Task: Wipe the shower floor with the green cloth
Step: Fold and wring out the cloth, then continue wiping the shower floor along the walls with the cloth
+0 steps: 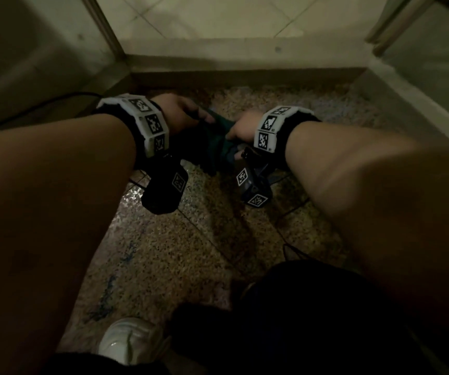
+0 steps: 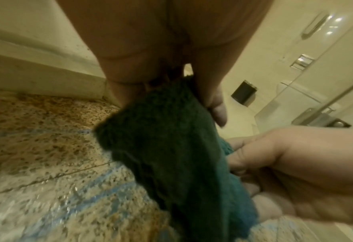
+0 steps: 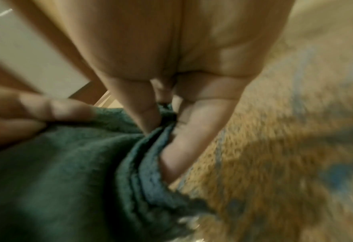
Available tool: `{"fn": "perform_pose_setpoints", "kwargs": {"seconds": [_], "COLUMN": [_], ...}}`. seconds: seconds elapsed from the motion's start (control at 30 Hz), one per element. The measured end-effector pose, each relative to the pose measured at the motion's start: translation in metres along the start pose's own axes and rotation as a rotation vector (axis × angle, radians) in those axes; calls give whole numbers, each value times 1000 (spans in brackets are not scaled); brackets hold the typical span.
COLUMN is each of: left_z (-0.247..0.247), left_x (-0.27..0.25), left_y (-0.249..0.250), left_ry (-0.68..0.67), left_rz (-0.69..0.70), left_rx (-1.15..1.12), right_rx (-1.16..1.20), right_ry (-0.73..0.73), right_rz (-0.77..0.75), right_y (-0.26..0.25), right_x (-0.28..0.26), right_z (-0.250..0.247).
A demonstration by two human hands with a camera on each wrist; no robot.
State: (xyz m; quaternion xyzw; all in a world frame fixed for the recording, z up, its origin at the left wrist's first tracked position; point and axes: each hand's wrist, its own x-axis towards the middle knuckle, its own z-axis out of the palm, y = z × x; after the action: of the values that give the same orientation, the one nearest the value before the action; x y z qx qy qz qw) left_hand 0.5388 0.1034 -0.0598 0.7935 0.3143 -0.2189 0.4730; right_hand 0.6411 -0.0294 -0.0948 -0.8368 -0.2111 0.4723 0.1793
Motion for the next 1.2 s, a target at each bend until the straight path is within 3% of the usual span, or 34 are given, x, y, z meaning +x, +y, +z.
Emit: {"fn": "perform_pose_setpoints", "kwargs": {"seconds": [0.17,0.33,0.47,0.6,0.73,0.83,1.03,1.2], "left_z": [4,-4,-16,-33,-41,-30,0,6], "left_x": [-4,-7,1,21,45,53,43,54], "left_y": [13,-17,-52,-91,-138,-168,-187,-190], "left_ry": [-23,43,14,-4,38,-10,-160,-115], "left_rz": [-87,-117,-89,-46,13,34,41,38], "left_rx": [150,344,442,557,725,894,1042,1112], "right_rx": [41,58,-12,31,-61,-204,-428,-412], "right_ry": [4,-67,-104,-58,95,61,120,235], "right_rz": [-34,-34,-17,-15,21,65,76,-14], "right_y": [6,-4,-22,-39,-39,-22,8,0], "right_x": [-13,-12,-6,13,39,43,36,40], "right_z": [0,20,53,92,135,155,186,200]}}
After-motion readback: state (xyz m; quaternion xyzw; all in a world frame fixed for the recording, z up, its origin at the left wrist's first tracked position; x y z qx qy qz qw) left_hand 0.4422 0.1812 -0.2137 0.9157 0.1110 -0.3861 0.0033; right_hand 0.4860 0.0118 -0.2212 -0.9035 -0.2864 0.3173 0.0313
